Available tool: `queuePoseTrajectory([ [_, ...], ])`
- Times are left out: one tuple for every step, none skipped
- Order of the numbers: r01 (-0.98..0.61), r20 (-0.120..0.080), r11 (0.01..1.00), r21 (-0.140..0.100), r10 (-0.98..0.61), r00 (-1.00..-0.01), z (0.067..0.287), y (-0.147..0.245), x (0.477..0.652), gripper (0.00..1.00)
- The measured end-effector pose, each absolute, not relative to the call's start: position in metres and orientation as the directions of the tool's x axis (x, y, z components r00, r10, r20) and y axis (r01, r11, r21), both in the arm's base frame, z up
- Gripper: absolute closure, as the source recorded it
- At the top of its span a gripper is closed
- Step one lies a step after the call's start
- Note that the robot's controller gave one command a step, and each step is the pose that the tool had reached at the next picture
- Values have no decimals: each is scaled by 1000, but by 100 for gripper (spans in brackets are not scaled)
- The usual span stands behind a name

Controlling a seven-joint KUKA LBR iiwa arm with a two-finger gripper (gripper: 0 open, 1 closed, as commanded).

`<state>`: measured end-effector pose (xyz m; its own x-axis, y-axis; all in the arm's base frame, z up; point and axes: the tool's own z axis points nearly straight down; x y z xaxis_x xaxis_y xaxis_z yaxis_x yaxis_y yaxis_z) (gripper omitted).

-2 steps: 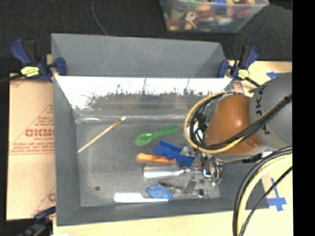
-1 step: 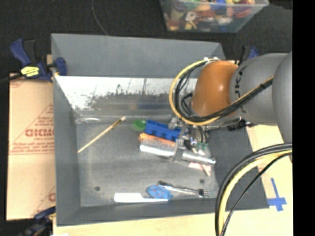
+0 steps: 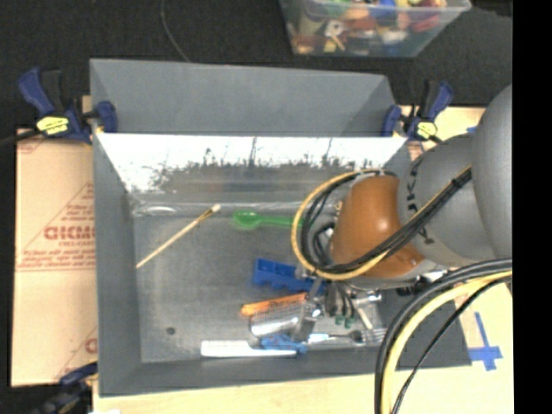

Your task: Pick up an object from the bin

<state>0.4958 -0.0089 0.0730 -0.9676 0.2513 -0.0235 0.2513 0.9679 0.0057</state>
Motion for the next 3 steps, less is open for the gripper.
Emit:
queuePoseTrajectory([
  [399, -41, 917, 15, 399, -916, 72, -20, 593, 100],
  [398, -41, 917, 15, 398, -916, 72, -20, 593, 100],
  [397, -42, 918, 15, 397, -917, 78, -21, 593, 100],
])
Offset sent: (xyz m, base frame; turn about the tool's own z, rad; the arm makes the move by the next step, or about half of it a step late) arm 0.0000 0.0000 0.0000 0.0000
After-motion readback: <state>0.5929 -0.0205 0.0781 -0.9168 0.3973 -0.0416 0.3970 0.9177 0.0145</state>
